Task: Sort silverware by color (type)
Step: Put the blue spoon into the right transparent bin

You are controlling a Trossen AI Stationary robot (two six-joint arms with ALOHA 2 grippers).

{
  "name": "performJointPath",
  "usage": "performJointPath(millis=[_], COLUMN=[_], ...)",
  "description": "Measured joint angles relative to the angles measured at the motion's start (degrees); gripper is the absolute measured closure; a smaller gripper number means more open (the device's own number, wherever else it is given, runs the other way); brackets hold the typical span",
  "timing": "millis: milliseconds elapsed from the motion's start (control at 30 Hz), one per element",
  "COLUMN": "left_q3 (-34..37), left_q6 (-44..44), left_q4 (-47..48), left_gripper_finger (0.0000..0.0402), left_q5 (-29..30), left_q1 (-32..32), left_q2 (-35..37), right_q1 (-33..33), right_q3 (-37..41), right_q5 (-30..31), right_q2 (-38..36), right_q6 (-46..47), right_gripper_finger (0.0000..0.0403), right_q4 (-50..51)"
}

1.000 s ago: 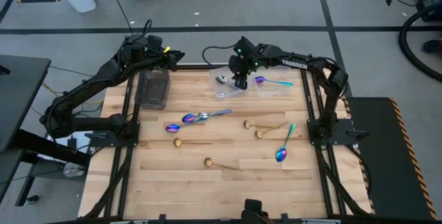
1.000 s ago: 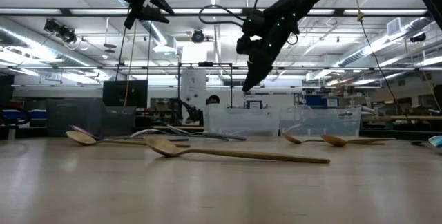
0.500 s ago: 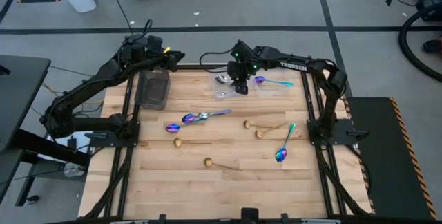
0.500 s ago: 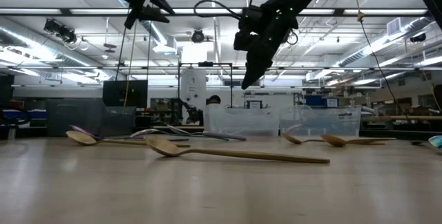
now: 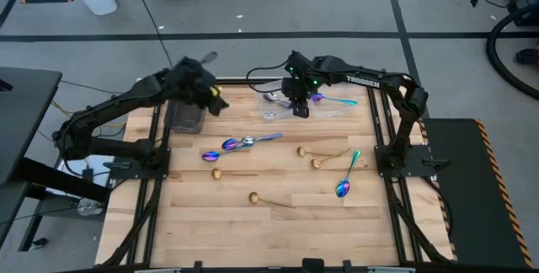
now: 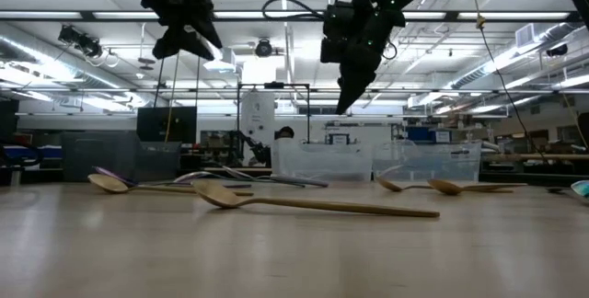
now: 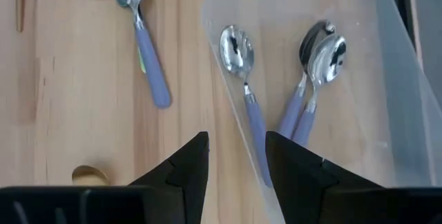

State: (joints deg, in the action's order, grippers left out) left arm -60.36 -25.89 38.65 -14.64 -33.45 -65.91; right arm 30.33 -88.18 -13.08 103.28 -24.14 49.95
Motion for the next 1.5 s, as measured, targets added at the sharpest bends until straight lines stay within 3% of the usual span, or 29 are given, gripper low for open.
performJointPath(millis=[267,633,900,1133,1500], left_q3=[0.0,0.1,9.8,15.8,22.5], left_q6=[3.0,11.1,12.6,14.6,11.4], left_q4=[9.7,16.4,7.8,0.4,-8.8], left_gripper_finger=[0.0253,0.0253,0.026,0.026,0.026], left_q5=[-3.4,-1.9,-1.4,4.9,9.2], left_q1=[9.7,20.8,21.2,22.2,22.2], left_q2=[-6.1,-14.9,-16.8,-16.4,-16.0], right_q1=[0.5,0.6,0.9,1.0,0.9], right_q3=[0.0,0.0,0.0,0.0,0.0], right_q5=[1.9,2.2,3.1,3.0,3.0], right_q2=[-0.4,-0.4,-0.4,-0.4,-0.4], right_q6=[0.1,0.2,1.0,2.1,1.6], right_gripper_finger=[0.025,0.025,0.025,0.025,0.025], right_q4=[0.6,2.1,6.3,6.6,5.9])
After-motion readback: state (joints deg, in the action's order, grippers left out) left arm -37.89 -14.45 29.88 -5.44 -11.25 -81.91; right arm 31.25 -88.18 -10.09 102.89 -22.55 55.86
